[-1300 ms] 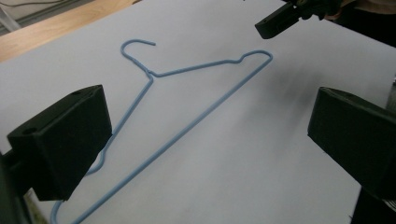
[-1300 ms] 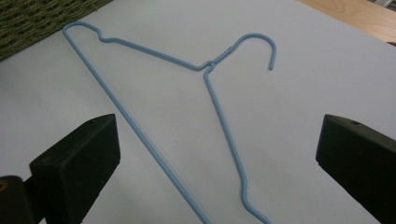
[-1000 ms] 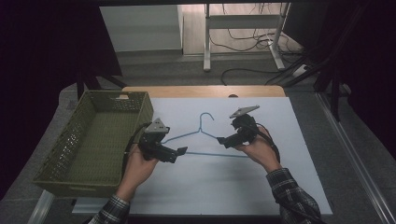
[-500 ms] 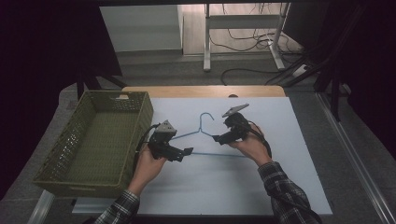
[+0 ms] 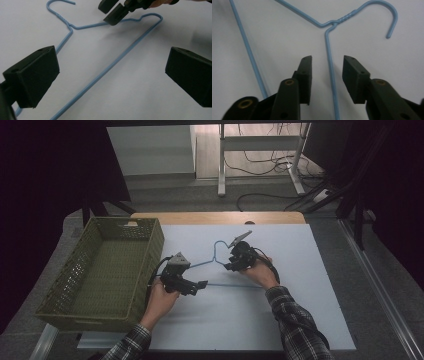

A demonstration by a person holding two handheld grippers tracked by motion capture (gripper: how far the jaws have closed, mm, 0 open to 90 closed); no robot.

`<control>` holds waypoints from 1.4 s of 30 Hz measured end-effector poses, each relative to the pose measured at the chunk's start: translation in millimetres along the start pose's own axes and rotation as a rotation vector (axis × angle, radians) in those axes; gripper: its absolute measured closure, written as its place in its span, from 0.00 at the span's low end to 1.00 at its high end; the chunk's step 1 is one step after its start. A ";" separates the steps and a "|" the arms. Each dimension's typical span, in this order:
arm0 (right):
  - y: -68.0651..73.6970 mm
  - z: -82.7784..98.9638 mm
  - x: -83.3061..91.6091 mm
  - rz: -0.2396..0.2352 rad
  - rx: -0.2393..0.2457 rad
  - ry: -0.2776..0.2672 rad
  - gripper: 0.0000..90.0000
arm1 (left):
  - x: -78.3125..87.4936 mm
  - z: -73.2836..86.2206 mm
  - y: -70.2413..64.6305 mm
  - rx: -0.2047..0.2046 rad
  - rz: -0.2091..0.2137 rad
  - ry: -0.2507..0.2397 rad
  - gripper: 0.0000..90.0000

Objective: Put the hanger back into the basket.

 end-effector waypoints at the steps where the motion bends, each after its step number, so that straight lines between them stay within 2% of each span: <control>1: -1.3 0.0 -2.2 -0.002 0.006 0.002 0.70 | 0.5 0.5 0.7 0.012 0.009 0.000 0.00; 8: -8.8 -1.9 -13.8 -0.020 0.022 0.010 0.82 | -0.1 3.6 3.9 0.029 0.008 0.014 0.00; 13: -8.8 -2.7 -20.2 -0.019 0.058 0.032 0.87 | -1.0 4.3 6.7 0.046 0.007 0.022 0.00; 15: -8.5 -3.0 -21.8 -0.025 0.073 0.033 0.94 | -1.4 4.4 8.8 0.055 0.000 0.020 0.00; 21: -9.2 -2.4 -21.8 -0.037 0.065 0.026 0.96 | -2.0 3.0 10.1 0.073 -0.008 0.023 0.00; 23: -7.3 -2.7 -21.3 -0.024 0.105 0.026 0.96 | -2.4 0.9 9.6 0.082 -0.016 0.025 0.01; 27: -5.2 -3.5 -16.8 -0.003 0.117 0.009 0.96 | -5.0 -7.6 8.9 0.096 -0.053 0.024 0.02; 29: -4.3 -4.4 -13.2 0.004 0.118 -0.004 0.96 | -8.7 -17.9 9.1 0.093 -0.075 0.025 0.01; 31: -3.9 -4.8 -11.5 0.005 0.119 -0.009 0.96 | -10.2 -21.5 9.5 0.097 -0.081 0.026 0.01; 33: -3.3 -5.9 -8.2 0.011 0.128 -0.019 0.96 | -13.6 -30.1 11.5 0.115 -0.064 0.011 0.01; 36: -1.5 -7.2 -3.3 0.018 0.124 -0.032 0.96 | -19.9 -39.7 14.7 0.126 -0.081 0.008 0.03; 38: 0.0 -8.2 -0.1 0.023 0.128 -0.038 0.96 | -28.5 -49.0 18.8 0.125 -0.113 0.005 0.07; 40: 0.3 -8.6 0.8 0.026 0.131 -0.040 0.96 | -31.6 -52.2 20.8 0.129 -0.115 0.004 0.09; 41: 0.7 -9.3 2.7 0.030 0.135 -0.045 0.96 | -38.4 -59.2 25.6 0.146 -0.111 -0.001 0.16; 42: 0.7 -9.3 2.7 0.030 0.135 -0.045 0.96 | -38.4 -59.2 25.6 0.146 -0.111 -0.001 0.18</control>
Point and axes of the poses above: each handheld gripper's, and its own axes: x roughly backward along the jaws, z roughly out of its underside, y roughly to its left, the point moved 3 cm from there along -x, roughly forward along the jaws, and after that the axes turned 15 degrees about x, right-handed, at the moved point
